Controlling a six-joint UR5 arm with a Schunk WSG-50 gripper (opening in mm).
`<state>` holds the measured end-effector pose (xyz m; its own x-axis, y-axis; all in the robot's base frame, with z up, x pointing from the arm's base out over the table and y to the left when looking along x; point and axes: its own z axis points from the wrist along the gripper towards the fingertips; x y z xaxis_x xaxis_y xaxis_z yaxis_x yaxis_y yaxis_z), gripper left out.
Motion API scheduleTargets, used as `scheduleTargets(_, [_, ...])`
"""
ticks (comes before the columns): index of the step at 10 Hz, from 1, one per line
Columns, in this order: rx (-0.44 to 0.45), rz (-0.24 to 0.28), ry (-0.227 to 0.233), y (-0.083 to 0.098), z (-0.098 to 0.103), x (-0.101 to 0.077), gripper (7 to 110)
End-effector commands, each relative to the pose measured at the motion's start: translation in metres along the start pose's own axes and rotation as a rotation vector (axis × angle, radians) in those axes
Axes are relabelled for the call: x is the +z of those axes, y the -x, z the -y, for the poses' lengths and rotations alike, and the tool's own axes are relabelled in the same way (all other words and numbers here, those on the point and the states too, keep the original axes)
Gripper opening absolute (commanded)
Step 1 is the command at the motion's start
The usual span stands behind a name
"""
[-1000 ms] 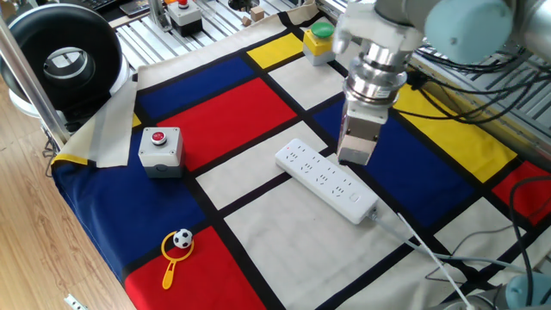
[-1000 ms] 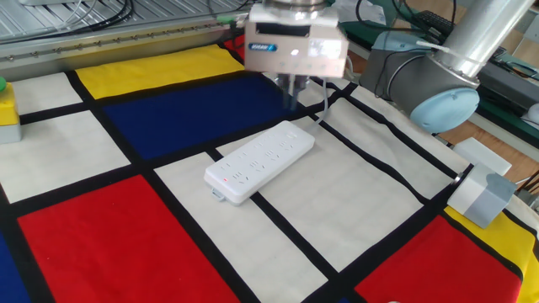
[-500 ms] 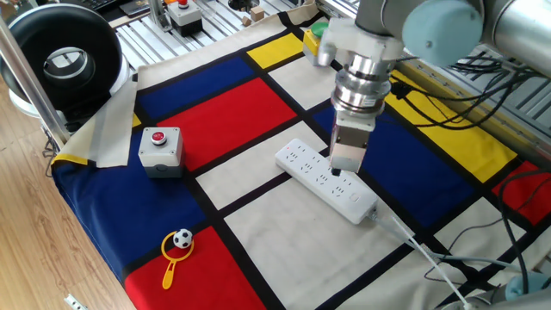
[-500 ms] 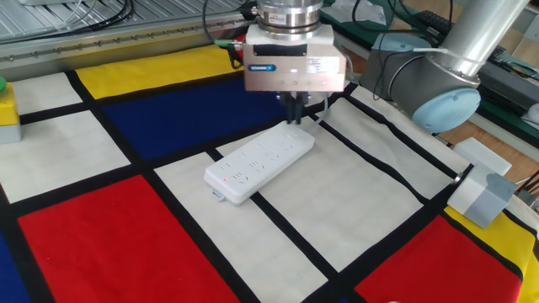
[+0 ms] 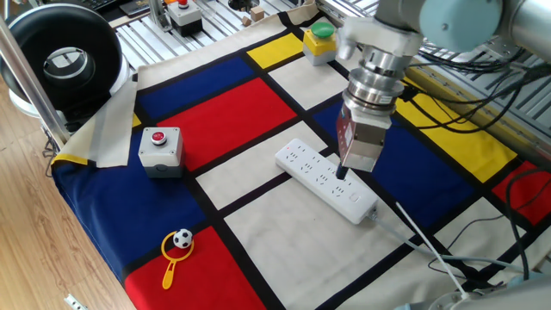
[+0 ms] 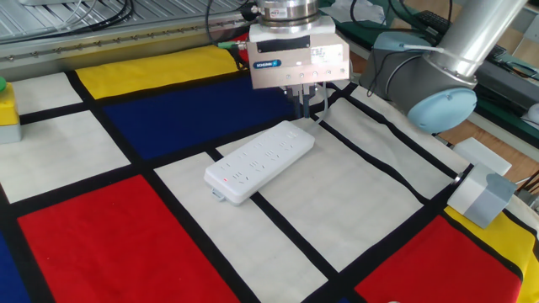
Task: Turn off the power strip by pressing the button
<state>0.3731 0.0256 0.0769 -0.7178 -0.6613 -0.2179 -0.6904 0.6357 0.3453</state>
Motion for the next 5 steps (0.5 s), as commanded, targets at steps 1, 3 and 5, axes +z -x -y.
scheduleTargets(1, [-0.065,0.081,-0.018,0.009,0.015,0.011,7])
scheduleTargets(3, [-0.087,0.061,-0.006,0.004,0.011,0.012,7])
scheduleTargets(5, [-0.085,-0.013,-0.015,-0.015,0.014,0.012,7])
